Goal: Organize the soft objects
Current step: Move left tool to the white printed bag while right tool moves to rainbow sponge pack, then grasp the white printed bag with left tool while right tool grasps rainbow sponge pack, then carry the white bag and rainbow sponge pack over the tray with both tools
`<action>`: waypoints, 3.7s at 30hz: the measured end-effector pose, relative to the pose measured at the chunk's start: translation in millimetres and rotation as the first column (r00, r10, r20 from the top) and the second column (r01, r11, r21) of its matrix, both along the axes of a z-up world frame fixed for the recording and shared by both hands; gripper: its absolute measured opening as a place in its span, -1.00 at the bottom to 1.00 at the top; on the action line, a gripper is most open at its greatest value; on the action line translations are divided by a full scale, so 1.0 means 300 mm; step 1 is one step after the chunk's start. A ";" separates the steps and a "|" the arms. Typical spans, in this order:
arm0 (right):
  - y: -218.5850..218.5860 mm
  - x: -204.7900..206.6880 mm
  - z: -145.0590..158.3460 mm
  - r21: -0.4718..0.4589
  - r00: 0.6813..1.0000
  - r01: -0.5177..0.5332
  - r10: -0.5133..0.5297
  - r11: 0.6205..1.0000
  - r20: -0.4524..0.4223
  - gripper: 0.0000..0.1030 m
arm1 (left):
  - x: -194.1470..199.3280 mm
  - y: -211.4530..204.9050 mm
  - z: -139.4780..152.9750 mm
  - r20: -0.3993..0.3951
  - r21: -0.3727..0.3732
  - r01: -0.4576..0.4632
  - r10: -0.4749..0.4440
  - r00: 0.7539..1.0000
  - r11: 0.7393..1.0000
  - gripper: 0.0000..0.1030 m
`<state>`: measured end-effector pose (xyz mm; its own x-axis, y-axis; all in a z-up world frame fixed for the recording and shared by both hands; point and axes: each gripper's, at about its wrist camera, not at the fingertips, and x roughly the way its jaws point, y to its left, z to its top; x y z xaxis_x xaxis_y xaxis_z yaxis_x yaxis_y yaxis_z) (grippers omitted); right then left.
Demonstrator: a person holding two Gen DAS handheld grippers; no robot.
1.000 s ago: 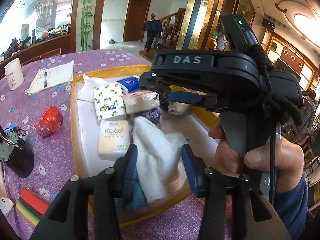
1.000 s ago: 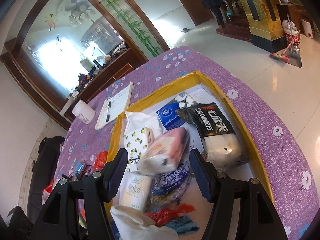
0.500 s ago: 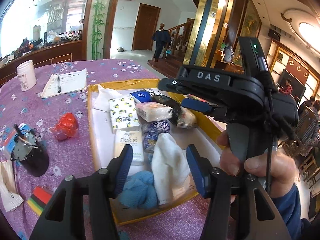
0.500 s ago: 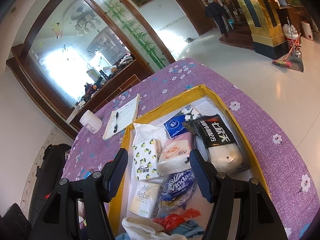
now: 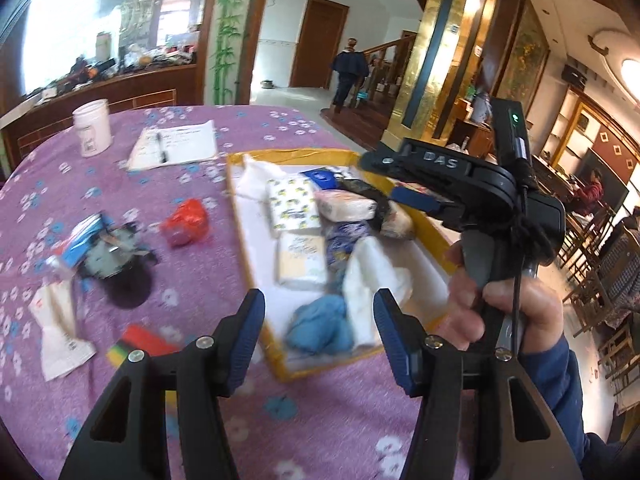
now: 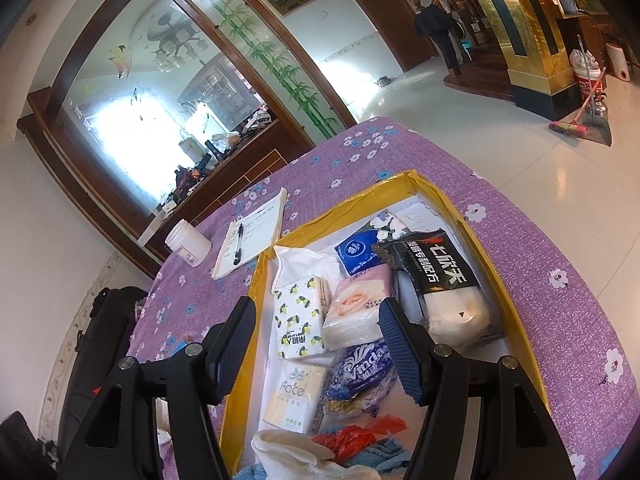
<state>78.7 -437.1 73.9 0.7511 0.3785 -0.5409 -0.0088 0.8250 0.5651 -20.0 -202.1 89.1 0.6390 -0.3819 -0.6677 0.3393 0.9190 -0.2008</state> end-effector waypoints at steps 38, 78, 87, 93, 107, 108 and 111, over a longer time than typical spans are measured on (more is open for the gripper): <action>0.431 -0.113 0.055 -0.182 0.833 -0.520 0.543 0.834 0.107 0.46 | 0.193 0.684 -0.185 -0.124 0.021 -0.562 0.560 0.819 0.827 -0.72; 0.736 -0.229 -0.052 -0.408 0.749 -0.600 0.662 0.689 0.017 -0.23 | 0.145 0.633 -0.118 0.032 0.051 -0.574 0.573 0.819 0.818 -0.20; 0.601 -0.167 0.008 -0.291 0.829 -0.504 0.550 0.813 0.101 -0.23 | 0.109 0.588 -0.065 0.118 0.008 -0.524 0.520 0.846 0.852 -0.20; 0.493 -0.105 0.021 -0.227 0.882 -0.427 0.458 0.875 0.107 -0.23 | 0.103 0.546 -0.055 0.145 0.017 -0.486 0.479 0.866 0.874 -0.20; 0.367 -0.066 0.026 -0.128 0.928 -0.344 0.358 0.930 0.105 -0.23 | 0.070 0.404 0.024 0.155 0.017 -0.366 0.360 0.920 0.930 -0.20; 0.357 -0.065 0.029 -0.119 0.931 -0.336 0.349 0.934 0.109 -0.23 | 0.070 0.374 0.039 0.155 0.015 -0.340 0.334 0.930 0.940 -0.20; 0.320 -0.056 0.033 -0.092 0.943 -0.306 0.315 0.948 0.109 -0.23 | 0.078 0.297 0.073 0.156 0.014 -0.284 0.278 0.948 0.959 -0.20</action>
<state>62.0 -341.2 83.7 0.6636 0.5665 -0.4885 -0.3353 0.8090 0.4827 3.5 -113.2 111.0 0.8112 -0.1496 -0.5653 0.0899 0.9871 -0.1322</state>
